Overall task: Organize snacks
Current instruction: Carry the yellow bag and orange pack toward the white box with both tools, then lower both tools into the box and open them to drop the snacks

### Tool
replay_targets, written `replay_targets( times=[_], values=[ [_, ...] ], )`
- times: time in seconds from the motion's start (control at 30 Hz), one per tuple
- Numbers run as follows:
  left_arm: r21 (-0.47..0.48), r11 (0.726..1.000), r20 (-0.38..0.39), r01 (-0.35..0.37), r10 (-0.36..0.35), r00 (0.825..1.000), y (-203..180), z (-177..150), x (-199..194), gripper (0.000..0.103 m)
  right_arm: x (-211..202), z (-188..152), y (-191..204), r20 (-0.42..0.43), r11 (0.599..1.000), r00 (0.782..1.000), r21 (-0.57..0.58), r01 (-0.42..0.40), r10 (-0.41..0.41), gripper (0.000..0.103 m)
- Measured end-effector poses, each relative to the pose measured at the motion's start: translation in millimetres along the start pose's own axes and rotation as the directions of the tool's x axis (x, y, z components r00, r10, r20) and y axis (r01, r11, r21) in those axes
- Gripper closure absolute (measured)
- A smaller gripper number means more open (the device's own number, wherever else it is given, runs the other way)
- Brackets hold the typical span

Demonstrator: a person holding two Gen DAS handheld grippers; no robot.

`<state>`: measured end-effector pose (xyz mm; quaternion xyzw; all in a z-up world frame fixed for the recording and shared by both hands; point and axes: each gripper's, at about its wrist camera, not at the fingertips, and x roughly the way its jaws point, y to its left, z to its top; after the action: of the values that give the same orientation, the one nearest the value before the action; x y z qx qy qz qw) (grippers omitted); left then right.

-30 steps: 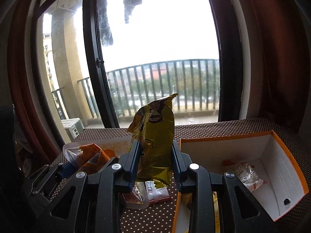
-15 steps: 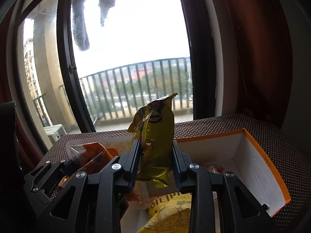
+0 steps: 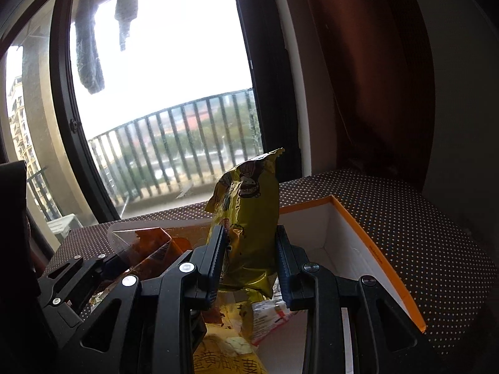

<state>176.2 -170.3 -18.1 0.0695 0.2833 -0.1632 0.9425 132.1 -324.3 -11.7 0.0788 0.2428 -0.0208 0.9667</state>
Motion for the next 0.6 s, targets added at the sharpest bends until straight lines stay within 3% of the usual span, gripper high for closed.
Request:
replay_targets(
  times=[0.27,0.3,0.43,0.6],
  values=[
    [0.062,0.996,-0.111,0.069,-0.062,0.992,-25.8,3.4,39.3,0.049,10.6,-4.3,-29.4,-0.046,0.996,0.998,0.076,0.041,-0.037,0.069],
    [0.068,0.994,-0.119,0.082,-0.074,0.99,-27.1,4.0,43.6,0.047,13.0,-5.0,-32.2,-0.052,0.995,0.998,0.084,0.045,-0.041,0.069],
    [0.091,0.991,-0.135,0.093,-0.08,0.988,-27.4,6.7,52.2,0.022,14.8,-7.2,-40.9,-0.059,0.993,0.997,0.104,0.052,-0.046,0.069],
    [0.1,0.99,-0.188,0.102,-0.082,0.979,-15.7,11.0,63.2,0.017,18.7,-10.3,-44.2,-0.074,0.994,0.997,0.106,0.042,-0.035,0.07]
  ],
)
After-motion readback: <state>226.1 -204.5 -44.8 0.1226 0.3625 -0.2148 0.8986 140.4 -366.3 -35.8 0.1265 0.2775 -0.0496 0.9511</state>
